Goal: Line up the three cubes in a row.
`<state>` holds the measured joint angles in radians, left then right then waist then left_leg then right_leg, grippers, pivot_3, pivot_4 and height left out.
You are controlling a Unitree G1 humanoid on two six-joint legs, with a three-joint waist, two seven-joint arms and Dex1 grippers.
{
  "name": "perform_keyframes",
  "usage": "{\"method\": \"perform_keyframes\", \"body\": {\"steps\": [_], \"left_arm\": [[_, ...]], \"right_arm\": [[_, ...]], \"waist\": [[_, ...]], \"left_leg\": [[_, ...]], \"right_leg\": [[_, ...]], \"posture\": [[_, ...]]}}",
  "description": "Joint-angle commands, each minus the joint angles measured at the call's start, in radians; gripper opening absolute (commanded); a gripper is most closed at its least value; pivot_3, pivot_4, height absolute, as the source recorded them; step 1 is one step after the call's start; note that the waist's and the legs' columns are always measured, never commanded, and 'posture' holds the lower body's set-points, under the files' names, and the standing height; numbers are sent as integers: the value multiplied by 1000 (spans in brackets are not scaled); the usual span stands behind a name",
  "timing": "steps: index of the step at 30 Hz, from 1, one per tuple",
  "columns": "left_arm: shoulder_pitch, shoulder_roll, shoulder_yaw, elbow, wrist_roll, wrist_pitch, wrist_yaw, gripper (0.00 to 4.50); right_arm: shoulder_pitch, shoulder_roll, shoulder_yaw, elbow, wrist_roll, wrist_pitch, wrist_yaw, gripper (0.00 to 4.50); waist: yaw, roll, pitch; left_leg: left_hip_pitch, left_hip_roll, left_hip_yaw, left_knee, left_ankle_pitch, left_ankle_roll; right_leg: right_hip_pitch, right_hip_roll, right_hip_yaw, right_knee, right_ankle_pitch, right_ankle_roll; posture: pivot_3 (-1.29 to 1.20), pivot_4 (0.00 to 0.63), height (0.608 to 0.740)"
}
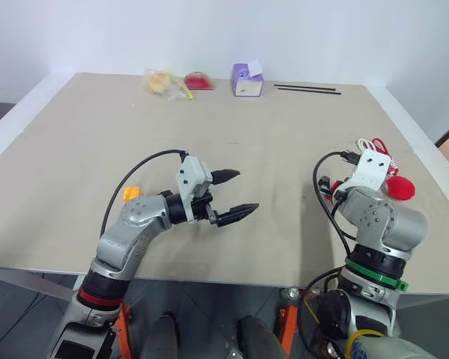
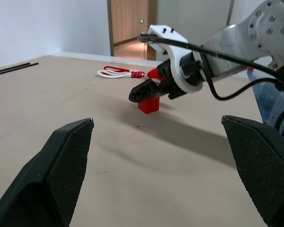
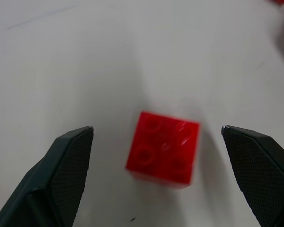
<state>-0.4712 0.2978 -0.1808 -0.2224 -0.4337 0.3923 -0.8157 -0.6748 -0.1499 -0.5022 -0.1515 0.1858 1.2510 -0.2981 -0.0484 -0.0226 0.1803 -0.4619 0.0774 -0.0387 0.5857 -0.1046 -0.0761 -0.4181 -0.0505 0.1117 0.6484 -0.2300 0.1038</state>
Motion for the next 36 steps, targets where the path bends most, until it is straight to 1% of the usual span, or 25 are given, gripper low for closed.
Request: {"method": "perform_keyframes", "body": {"steps": [1,4,6,7,9,12,14,17,18,19,20,24,26,27,29,31,34,36], "left_arm": [[-4,-1,16,-27,-5,-16,5,4500],[-4,-1,16,-30,-6,-16,9,4500],[-3,-1,16,-30,-6,-17,10,4500],[-2,-1,17,-31,-6,-17,10,4500],[-3,-2,16,-29,-5,-18,10,4500],[-5,-2,17,-27,-4,-21,11,4500],[-6,-1,18,-26,-4,-22,10,4500],[-3,9,23,-28,-7,-21,2,4500],[2,21,25,-32,-8,-19,-7,4500],[4,29,26,-34,-8,-18,-13,4500],[8,42,30,-36,-12,-15,-23,4500],[36,122,57,-46,-26,-12,-77,4500],[46,152,68,-45,-31,-14,-97,4500],[52,169,74,-43,-33,-17,-110,4500],[59,195,77,-39,-35,-21,-138,4500],[72,228,83,-44,-36,-21,-166,4500],[82,258,88,-46,-39,-18,-193,4500],[87,268,91,-49,-43,-14,-201,4500]], "right_arm": [[-23,10,-6,-8,-16,-32,-15,3942],[-13,16,-6,-2,-24,-44,-18,2877],[-9,16,-8,6,-29,-60,-18,2274],[-9,15,-8,9,-31,-65,-18,1803],[-10,12,-7,19,-35,-77,-16,1252],[-8,2,4,23,-38,-87,-3,1253],[5,-31,45,20,-35,-93,45,1253],[10,-113,117,36,17,-101,204,1253],[26,-190,196,41,35,-145,336,1253],[38,-246,253,47,45,-179,426,1253],[50,-316,319,45,65,-217,552,1253],[43,-546,466,112,128,-468,1036,1253],[56,-626,529,135,138,-577,1233,1253],[46,-641,543,163,144,-636,1310,1253],[11,-648,558,226,157,-689,1404,1253],[-30,-669,618,285,138,-763,1551,1253],[-91,-660,686,373,89,-857,1657,1253],[-121,-651,721,396,79,-877,1719,1253]], "waist": [[0,0,0],[0,0,0],[0,0,0],[0,0,0],[0,0,0],[0,0,0],[0,0,0],[0,0,0],[0,0,0],[-1,0,0],[-1,0,0],[-3,0,1],[-2,0,1],[-2,-1,1],[-2,-1,1],[-3,-1,2],[-2,-1,2],[-1,-2,2]], "left_leg": [[0,0,0,0,0,0],[0,0,0,0,0,0],[0,0,0,0,0,0],[0,0,0,0,0,0],[0,0,0,0,0,0],[0,0,0,0,0,0],[0,0,0,0,0,0],[0,0,0,0,0,0],[0,0,0,0,0,0],[0,0,0,-1,0,0],[0,0,0,-1,0,0],[0,0,0,-2,-1,0],[0,0,0,-3,-1,0],[0,0,0,-3,-1,0],[0,0,0,-3,-1,-1],[0,0,1,-2,-1,-1],[0,0,1,-2,-1,-1],[0,0,1,-2,-1,-2]], "right_leg": [[0,0,0,0,0,0],[0,0,0,0,0,0],[0,0,0,0,0,0],[0,0,0,0,0,0],[0,0,0,0,0,0],[0,0,0,0,0,0],[0,0,0,0,0,0],[0,0,0,0,0,0],[0,0,0,0,0,0],[0,0,0,0,-1,0],[-1,0,0,0,-1,0],[-1,0,0,-1,-2,0],[-1,0,0,-1,-3,0],[-1,0,0,-1,-3,0],[-1,0,0,-2,-4,0],[-1,0,0,-2,-3,0],[-2,0,0,-1,-3,0],[-2,0,0,-2,-3,-1]], "posture": [[0,150,740],[0,150,740],[0,150,740],[0,150,740],[0,150,740],[0,150,740],[0,150,740],[0,150,740],[0,150,740],[0,150,740],[0,150,740],[0,150,740],[0,150,740],[0,150,740],[0,150,740],[0,150,740],[0,150,740],[0,150,740]]}}
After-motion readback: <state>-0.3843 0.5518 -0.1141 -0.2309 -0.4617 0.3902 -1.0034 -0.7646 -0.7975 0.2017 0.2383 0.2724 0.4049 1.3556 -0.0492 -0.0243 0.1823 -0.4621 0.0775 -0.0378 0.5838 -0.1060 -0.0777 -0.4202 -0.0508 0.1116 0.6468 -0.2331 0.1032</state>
